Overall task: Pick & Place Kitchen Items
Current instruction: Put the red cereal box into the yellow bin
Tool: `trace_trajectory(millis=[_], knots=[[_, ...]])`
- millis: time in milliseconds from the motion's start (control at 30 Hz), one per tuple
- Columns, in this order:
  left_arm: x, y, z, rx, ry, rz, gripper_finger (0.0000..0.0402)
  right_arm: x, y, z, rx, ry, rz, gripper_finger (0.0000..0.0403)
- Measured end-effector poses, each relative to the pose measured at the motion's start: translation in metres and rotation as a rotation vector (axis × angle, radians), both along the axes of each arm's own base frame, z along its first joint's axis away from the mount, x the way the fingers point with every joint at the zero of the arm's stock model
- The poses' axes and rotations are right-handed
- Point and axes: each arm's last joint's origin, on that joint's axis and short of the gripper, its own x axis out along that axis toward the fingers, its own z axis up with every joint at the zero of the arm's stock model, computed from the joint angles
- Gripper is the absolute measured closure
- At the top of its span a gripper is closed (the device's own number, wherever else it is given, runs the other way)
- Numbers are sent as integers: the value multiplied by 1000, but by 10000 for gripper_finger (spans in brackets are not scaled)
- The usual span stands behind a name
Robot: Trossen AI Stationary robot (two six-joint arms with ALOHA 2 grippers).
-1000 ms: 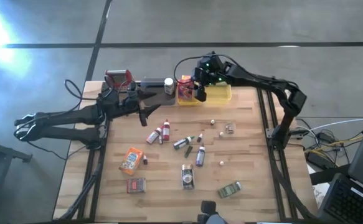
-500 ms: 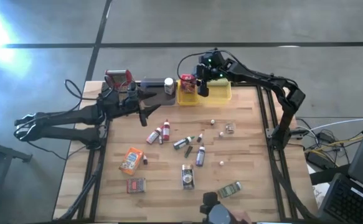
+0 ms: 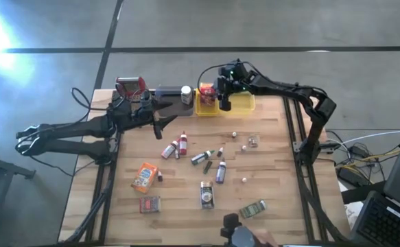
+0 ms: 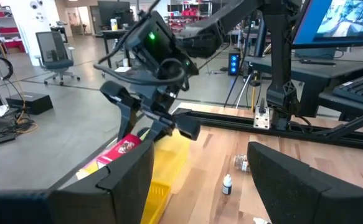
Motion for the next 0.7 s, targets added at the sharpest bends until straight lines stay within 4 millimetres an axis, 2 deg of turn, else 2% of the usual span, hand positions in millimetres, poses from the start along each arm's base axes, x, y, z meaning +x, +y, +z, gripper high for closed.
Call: trace_trajectory(millis=[167, 500, 700], knots=[[0, 0, 0, 0, 0, 0, 138, -3, 2, -13, -19, -2, 7, 241], [0, 0, 0, 0, 0, 0, 138, -6, 3, -24, -25, -5, 5, 264], [0, 0, 0, -1, 2, 0, 138, -8, 4, -29, -33, -25, 0, 247]])
